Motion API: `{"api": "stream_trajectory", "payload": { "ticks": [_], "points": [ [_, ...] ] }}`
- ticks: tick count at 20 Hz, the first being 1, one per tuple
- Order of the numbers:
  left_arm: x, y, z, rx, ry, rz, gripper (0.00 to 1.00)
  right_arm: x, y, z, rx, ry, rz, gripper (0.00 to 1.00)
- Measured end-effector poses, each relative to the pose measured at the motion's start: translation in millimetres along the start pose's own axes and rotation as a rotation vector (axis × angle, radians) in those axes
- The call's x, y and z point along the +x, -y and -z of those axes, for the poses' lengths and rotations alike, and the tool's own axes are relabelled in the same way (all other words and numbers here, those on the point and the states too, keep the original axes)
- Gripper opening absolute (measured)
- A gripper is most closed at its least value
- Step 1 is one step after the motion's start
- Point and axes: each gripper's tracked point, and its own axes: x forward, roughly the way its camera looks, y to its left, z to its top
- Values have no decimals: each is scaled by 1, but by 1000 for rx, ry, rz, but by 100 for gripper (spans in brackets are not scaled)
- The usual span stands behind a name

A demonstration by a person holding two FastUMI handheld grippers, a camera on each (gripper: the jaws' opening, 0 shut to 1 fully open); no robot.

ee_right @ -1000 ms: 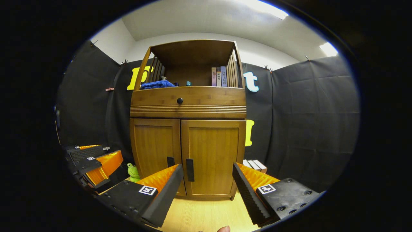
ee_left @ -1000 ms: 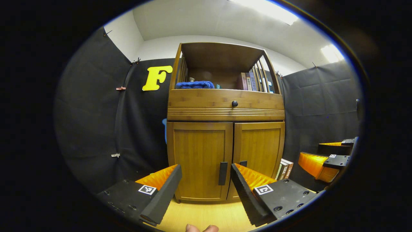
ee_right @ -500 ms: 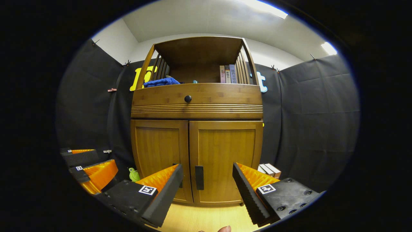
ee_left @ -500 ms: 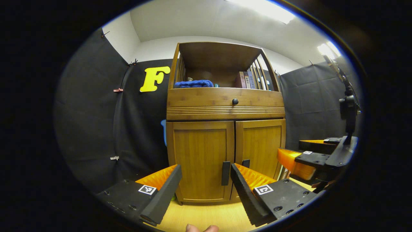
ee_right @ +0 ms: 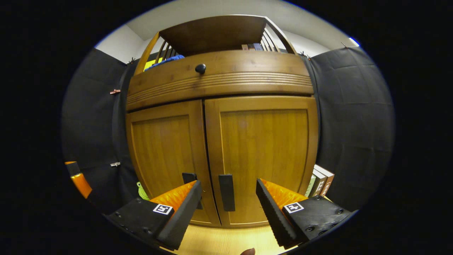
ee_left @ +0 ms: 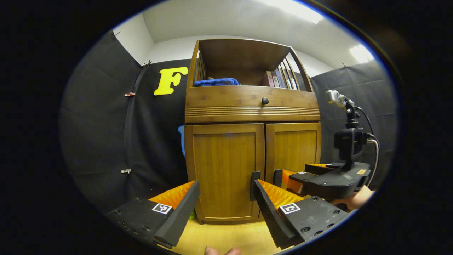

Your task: Open the right door of the double-door shoe cabinet with the right hand, and open the left door with the left hand.

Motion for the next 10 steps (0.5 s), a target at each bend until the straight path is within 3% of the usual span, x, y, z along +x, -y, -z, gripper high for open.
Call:
{"api": "stream_trajectory", "payload": {
  "ticks": [4,5,6,8,9,10],
  "points": [
    [7,-10,15,-17,-28,-9,95,38,-10,20,38,-46,-24,95],
    [10,-12,17,-17,-31,-10,95,48,-13,24,45,-51,-26,80],
    [11,-14,19,-16,-34,-11,95,57,-12,30,49,-59,-20,72],
    [13,-19,23,-21,-42,-14,95,72,-2,42,48,-83,7,63],
    [14,-21,24,-24,-45,-16,95,77,0,50,49,-95,24,63],
    [13,-24,26,-25,-49,-18,95,85,3,56,54,-105,43,54]
  ]
}}
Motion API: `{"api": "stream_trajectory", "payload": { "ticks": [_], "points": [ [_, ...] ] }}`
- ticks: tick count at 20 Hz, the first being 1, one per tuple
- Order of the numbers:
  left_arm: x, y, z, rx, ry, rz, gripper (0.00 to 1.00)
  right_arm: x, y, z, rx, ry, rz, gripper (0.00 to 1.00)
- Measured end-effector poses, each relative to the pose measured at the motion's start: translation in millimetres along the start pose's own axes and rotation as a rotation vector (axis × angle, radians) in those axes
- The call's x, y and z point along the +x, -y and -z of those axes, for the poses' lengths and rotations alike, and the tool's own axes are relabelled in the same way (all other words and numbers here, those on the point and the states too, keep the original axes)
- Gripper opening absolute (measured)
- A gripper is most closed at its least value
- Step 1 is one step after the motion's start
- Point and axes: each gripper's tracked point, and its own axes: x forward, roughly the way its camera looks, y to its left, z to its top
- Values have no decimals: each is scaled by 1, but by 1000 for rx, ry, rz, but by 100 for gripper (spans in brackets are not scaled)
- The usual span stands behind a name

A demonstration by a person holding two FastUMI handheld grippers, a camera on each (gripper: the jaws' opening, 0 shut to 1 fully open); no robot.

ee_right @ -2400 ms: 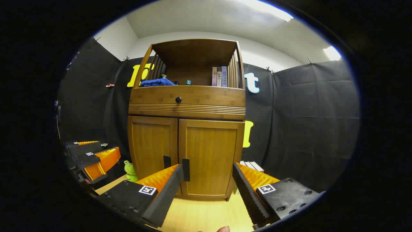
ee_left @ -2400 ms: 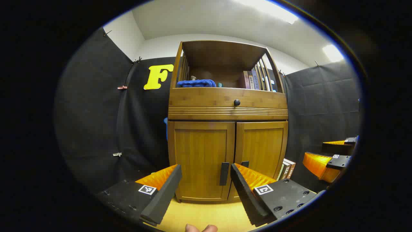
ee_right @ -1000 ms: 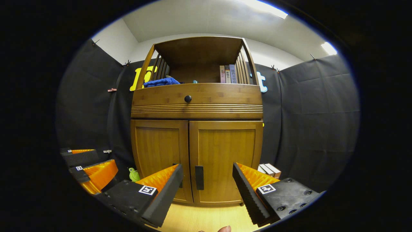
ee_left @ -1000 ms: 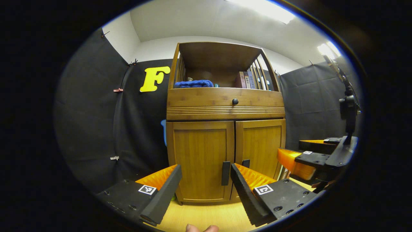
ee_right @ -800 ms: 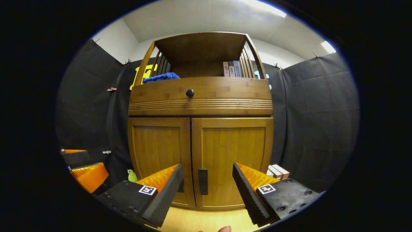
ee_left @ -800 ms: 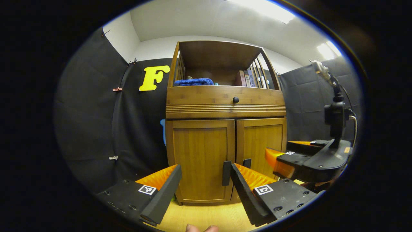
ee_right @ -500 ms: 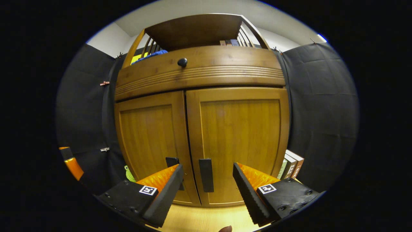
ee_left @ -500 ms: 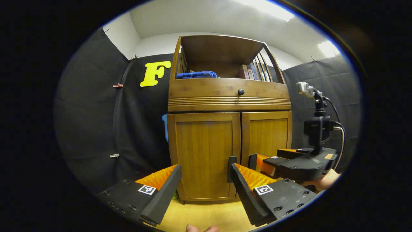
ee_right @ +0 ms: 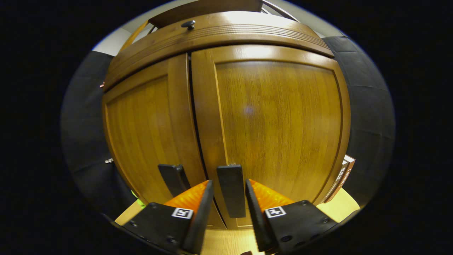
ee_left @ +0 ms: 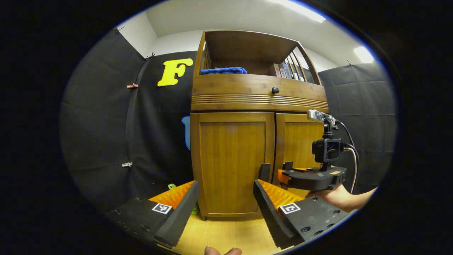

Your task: Open the right door of the double-door shoe cabinet with the right hand, and open the left door with the left hand.

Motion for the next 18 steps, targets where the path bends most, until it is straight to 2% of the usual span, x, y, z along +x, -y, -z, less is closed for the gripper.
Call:
{"api": "stream_trajectory", "payload": {
  "ticks": [1,2,3,4,5,6,7,11,18],
  "points": [
    [0,-2,1,4,-6,-5,93,2,2,3,29,-2,8,46],
    [0,-3,3,12,-9,-8,95,-2,1,3,55,5,6,46],
    [-2,-4,2,20,-6,-11,95,1,2,1,53,15,5,40],
    [-3,-6,2,23,-5,-12,95,2,3,0,23,23,7,40],
    [-4,-6,2,20,-8,-11,93,0,6,-3,-6,38,8,34],
    [-6,-7,3,18,-8,-11,93,-4,6,0,-21,29,2,34],
    [-8,-6,2,18,-6,-11,93,-1,7,1,-20,25,-8,26],
    [-12,-2,-2,19,9,-11,95,-30,3,4,-19,17,-59,26],
    [-25,15,-5,24,19,-21,95,-90,22,11,-28,13,-113,26]
  ]
}}
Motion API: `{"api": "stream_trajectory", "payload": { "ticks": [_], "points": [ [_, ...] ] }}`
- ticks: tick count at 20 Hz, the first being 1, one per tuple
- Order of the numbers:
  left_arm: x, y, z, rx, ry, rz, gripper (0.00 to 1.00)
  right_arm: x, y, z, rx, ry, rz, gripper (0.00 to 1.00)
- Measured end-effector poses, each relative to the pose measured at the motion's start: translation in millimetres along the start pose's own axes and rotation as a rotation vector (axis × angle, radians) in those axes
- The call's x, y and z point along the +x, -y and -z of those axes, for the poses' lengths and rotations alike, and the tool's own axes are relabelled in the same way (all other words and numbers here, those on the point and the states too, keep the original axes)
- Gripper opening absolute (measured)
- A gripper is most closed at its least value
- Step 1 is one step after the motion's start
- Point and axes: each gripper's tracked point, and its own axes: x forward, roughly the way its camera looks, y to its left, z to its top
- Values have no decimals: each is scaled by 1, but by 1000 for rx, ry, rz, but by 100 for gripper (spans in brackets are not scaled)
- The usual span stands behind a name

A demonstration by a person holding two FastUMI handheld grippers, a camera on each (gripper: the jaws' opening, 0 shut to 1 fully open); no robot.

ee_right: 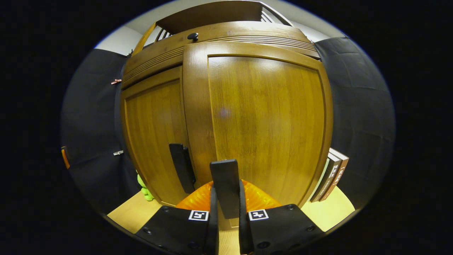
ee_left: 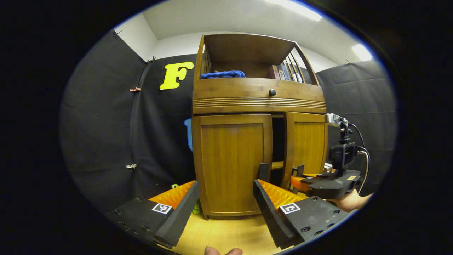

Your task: Open the right door of the double-door shoe cabinet with the right hand, and open the left door with the left hand.

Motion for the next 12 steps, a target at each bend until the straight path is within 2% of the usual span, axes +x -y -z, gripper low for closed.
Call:
{"api": "stream_trajectory", "payload": {
  "ticks": [6,9,11,12],
  "points": [
    [-19,16,-5,-13,1,-20,96,-59,31,0,8,1,-23,26],
    [-27,25,-8,-11,4,-31,93,-89,55,-1,26,6,4,26],
    [-33,33,-8,-17,2,-33,93,-109,74,-2,41,0,26,25],
    [-36,38,-8,-18,2,-35,96,-117,82,-1,48,-4,37,25]
  ]
}}
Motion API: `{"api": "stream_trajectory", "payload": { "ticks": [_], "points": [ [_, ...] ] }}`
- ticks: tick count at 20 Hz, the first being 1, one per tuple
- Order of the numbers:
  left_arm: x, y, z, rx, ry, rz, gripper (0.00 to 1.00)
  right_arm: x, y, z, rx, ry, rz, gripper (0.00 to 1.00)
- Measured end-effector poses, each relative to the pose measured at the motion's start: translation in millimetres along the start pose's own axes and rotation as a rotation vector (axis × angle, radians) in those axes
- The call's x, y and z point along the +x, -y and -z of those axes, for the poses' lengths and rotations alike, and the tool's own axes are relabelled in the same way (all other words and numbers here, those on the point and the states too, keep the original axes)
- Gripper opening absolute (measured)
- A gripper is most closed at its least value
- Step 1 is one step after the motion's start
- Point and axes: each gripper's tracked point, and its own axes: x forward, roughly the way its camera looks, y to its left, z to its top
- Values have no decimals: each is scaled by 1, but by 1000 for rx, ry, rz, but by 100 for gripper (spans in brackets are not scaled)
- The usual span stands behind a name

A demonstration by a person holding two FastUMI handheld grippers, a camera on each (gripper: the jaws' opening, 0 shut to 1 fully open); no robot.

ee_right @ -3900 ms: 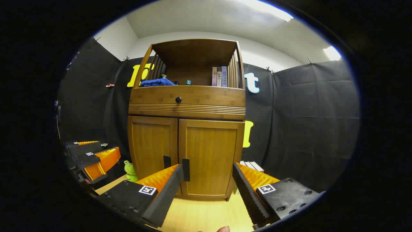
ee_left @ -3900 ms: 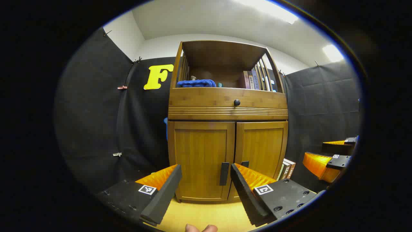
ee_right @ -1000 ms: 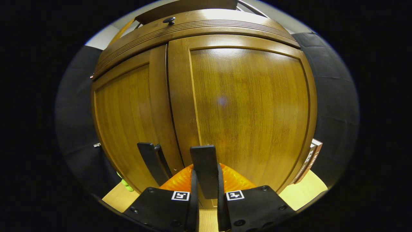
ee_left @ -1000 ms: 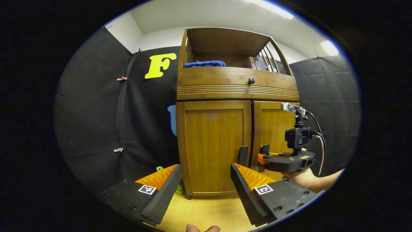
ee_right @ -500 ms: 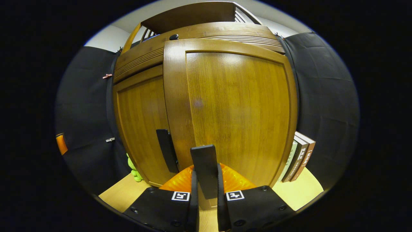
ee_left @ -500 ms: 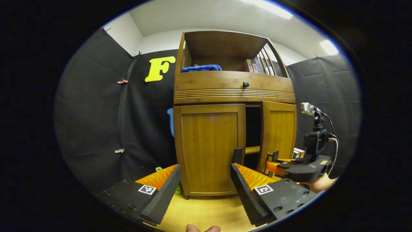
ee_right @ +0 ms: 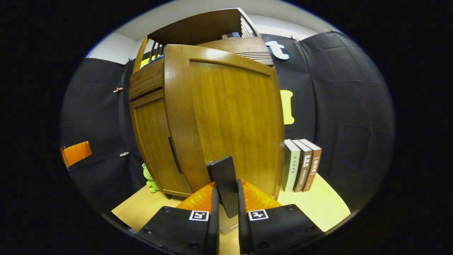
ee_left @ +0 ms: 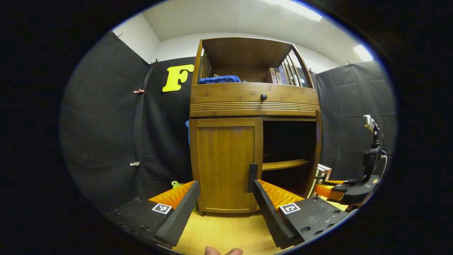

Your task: Open the right door of the double-door shoe cabinet with the right hand, and open the left door with the left hand.

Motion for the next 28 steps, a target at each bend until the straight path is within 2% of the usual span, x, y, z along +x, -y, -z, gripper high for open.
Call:
{"api": "stream_trajectory", "payload": {
  "ticks": [1,4,8,21,26,28],
  "points": [
    [-2,5,-1,0,2,-2,93,-8,9,-1,16,-7,11,25],
    [-4,20,-3,0,3,-2,93,-26,29,-9,46,-8,3,24],
    [0,44,-12,6,12,11,93,-37,48,-17,0,-7,-7,24],
    [27,100,-21,18,21,30,95,-57,176,-40,23,4,101,19],
    [40,109,-22,9,24,36,95,-61,187,-40,-26,-3,95,19],
    [44,110,-20,8,21,39,95,-69,190,-43,-63,5,120,19]
  ]
}}
